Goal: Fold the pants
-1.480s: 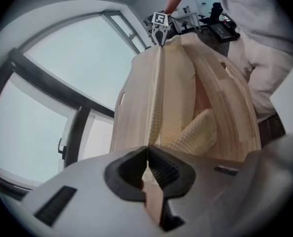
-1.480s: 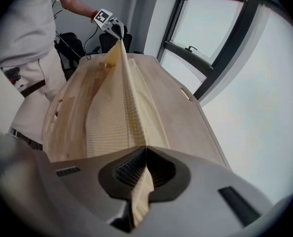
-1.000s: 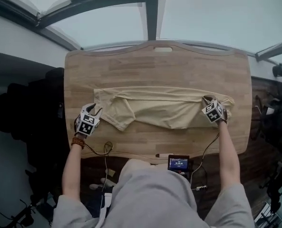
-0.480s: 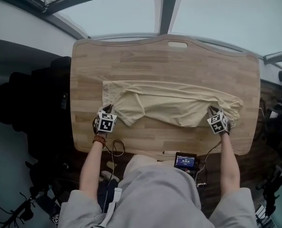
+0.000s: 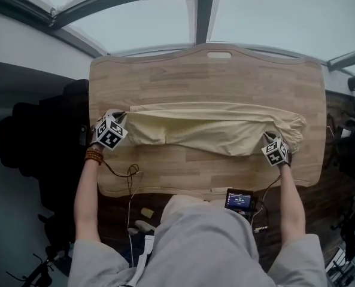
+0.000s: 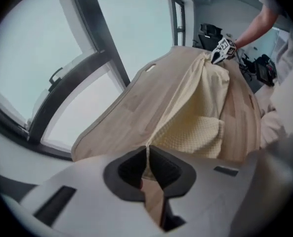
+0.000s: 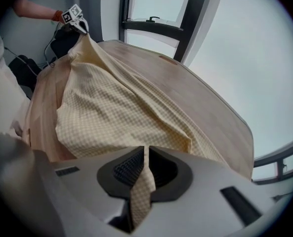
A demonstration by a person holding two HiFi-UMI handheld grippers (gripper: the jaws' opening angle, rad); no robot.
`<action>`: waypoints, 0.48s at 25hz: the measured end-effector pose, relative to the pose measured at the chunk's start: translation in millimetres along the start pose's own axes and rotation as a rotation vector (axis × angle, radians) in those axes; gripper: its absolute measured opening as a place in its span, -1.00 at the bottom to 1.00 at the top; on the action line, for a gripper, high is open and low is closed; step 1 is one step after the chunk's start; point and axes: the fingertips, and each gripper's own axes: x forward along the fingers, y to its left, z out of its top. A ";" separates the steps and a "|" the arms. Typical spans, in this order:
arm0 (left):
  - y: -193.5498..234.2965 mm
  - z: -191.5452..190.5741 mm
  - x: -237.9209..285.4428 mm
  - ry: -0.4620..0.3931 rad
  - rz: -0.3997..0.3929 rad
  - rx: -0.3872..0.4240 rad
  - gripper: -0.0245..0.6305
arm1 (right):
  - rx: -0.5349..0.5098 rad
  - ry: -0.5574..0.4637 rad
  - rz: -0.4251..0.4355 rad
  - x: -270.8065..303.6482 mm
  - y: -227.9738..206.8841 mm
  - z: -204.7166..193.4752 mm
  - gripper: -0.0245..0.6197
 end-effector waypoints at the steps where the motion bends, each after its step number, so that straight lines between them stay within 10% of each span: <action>1: 13.4 -1.0 7.5 0.025 0.008 0.030 -0.85 | -0.006 0.000 -0.001 -2.5 3.7 0.1 -0.83; 6: 59.2 -15.5 33.1 0.162 0.128 0.129 -0.46 | -0.005 0.007 -0.004 -20.8 13.4 -11.2 -0.83; 9: 29.3 3.6 27.0 0.029 0.110 0.048 -0.46 | 0.035 0.014 -0.018 -31.1 15.5 -29.7 -0.83; 12: -57.7 11.3 27.8 -0.064 -0.010 0.248 -0.46 | 0.075 0.029 -0.020 -36.8 22.3 -50.0 -0.83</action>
